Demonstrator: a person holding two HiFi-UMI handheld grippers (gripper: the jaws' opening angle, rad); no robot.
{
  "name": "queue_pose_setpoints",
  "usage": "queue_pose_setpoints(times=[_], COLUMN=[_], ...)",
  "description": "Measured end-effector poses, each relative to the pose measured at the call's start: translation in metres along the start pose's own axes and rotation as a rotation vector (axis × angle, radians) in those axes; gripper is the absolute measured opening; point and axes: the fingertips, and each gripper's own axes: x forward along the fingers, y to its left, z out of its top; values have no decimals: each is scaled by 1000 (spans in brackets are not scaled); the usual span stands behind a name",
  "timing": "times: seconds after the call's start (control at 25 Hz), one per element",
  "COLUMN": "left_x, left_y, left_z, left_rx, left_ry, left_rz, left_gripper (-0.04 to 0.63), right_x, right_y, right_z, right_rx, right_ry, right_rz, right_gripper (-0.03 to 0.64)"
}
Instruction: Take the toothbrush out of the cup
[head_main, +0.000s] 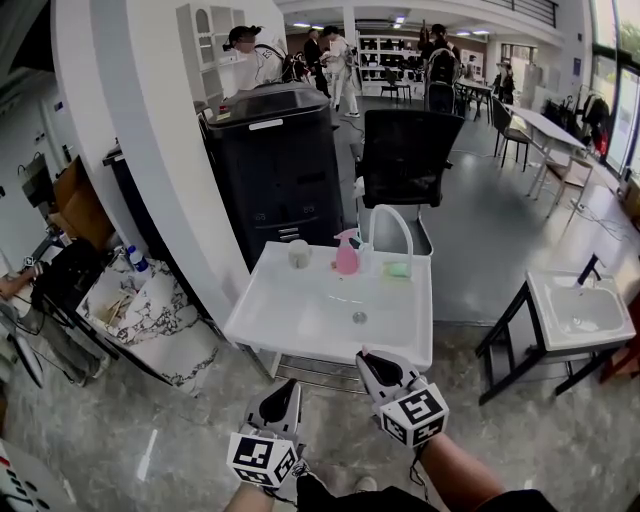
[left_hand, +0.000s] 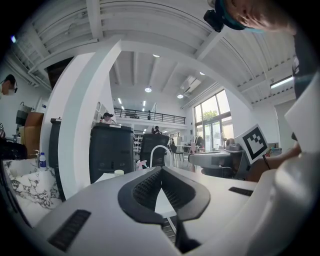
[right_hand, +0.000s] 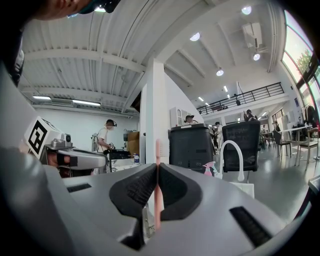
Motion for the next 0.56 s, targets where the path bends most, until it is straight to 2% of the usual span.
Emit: queue_pose_setpoints(times=[0.56], left_x=[-3], left_y=[-2], left_z=[-2], left_rx=[-5], left_ry=[-2], left_rz=[6], left_gripper=[18], right_x=[-2], right_y=[4], right_z=[-4], right_rx=[0], right_ry=[4], right_rz=[9], right_gripper=[23])
